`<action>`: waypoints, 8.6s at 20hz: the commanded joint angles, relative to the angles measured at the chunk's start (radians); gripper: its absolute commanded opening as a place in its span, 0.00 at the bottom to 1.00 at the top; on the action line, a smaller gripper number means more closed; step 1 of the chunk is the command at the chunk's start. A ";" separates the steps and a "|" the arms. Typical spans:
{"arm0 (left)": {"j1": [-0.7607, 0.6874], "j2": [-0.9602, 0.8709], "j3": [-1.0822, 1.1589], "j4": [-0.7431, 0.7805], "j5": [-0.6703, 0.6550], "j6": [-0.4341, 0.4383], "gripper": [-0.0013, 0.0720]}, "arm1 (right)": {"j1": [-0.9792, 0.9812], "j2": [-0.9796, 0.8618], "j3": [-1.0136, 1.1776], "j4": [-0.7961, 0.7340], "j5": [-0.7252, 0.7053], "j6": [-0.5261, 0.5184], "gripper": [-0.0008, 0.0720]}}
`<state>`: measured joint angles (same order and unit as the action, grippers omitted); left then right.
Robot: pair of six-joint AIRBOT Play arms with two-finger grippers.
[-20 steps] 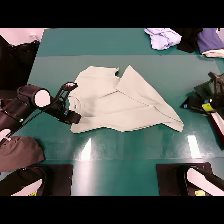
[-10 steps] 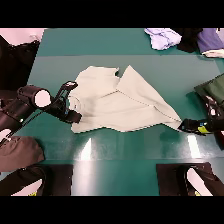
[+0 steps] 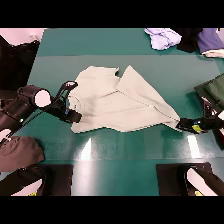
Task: Fold the shirts.
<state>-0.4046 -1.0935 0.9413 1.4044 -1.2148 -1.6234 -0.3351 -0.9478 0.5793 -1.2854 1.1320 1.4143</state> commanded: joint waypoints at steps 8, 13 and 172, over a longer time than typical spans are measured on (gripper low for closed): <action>0.000 0.001 0.001 -0.002 0.000 0.000 0.06 | 0.003 -0.120 0.048 0.013 0.004 -0.002 0.04; 0.000 0.002 0.157 0.001 -0.056 0.008 0.06 | 0.003 0.081 0.118 0.031 0.111 -0.002 0.03; 0.274 0.343 -0.072 -0.282 0.045 0.013 0.06 | 0.112 -0.114 0.511 0.013 0.315 0.100 0.03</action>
<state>-0.1307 -0.7033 0.8482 1.0992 -1.2926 -1.6360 -0.2256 -0.9920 1.0023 -1.2758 1.4769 1.5085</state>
